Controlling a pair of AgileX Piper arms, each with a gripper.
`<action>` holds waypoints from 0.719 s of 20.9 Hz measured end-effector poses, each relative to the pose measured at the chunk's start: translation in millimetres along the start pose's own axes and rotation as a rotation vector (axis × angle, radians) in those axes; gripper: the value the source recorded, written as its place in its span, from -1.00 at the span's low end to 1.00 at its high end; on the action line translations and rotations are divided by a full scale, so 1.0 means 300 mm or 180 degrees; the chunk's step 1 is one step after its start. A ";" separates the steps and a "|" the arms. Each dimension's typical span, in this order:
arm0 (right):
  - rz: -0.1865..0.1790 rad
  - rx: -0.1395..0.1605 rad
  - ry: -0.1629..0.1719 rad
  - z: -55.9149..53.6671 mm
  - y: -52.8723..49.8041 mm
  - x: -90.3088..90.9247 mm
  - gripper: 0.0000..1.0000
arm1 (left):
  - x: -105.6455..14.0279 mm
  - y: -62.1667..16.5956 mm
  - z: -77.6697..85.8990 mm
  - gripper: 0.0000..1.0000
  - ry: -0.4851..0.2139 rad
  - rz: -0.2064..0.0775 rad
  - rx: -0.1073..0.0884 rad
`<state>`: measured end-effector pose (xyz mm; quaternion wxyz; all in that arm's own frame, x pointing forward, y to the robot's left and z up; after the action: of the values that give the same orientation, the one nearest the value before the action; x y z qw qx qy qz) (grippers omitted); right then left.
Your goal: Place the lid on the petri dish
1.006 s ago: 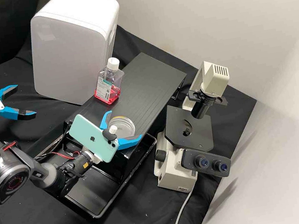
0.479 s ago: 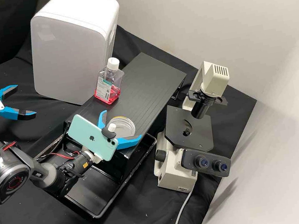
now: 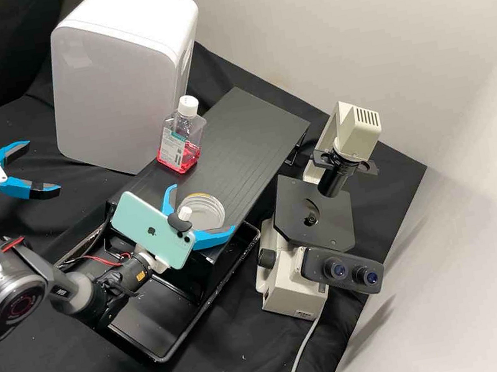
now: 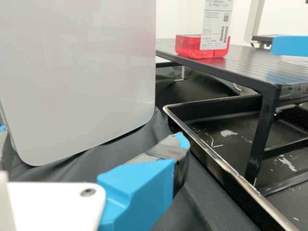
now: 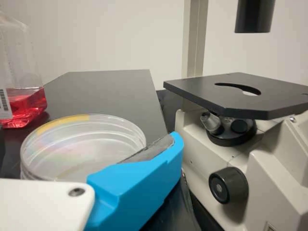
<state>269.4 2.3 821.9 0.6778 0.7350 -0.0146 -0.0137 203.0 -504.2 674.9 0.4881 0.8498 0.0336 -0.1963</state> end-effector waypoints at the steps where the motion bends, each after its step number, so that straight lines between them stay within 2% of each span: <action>1: 0.0022 0.0000 -0.0006 0.000 0.006 -0.011 1.00 | 0.000 0.000 0.000 1.00 0.0000 0.0000 0.0000; 10: 0.0137 0.0002 -0.0107 0.017 0.036 -0.071 1.00 | 0.000 0.000 0.000 1.00 0.0000 0.0000 0.0000; 13: 0.0128 0.0004 -0.0118 0.020 0.034 -0.071 1.00 | 0.000 0.000 0.000 1.00 0.0000 0.0000 0.0000; 15: 0.0073 -0.0011 -0.0160 0.032 0.020 -0.065 1.00 | 0.000 0.000 0.000 1.00 0.0000 0.0000 0.0000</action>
<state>249.6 -6.8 827.3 0.6786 0.7330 -0.0401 -0.0244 203.0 -504.2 674.9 0.4881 0.8498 0.0336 -0.1963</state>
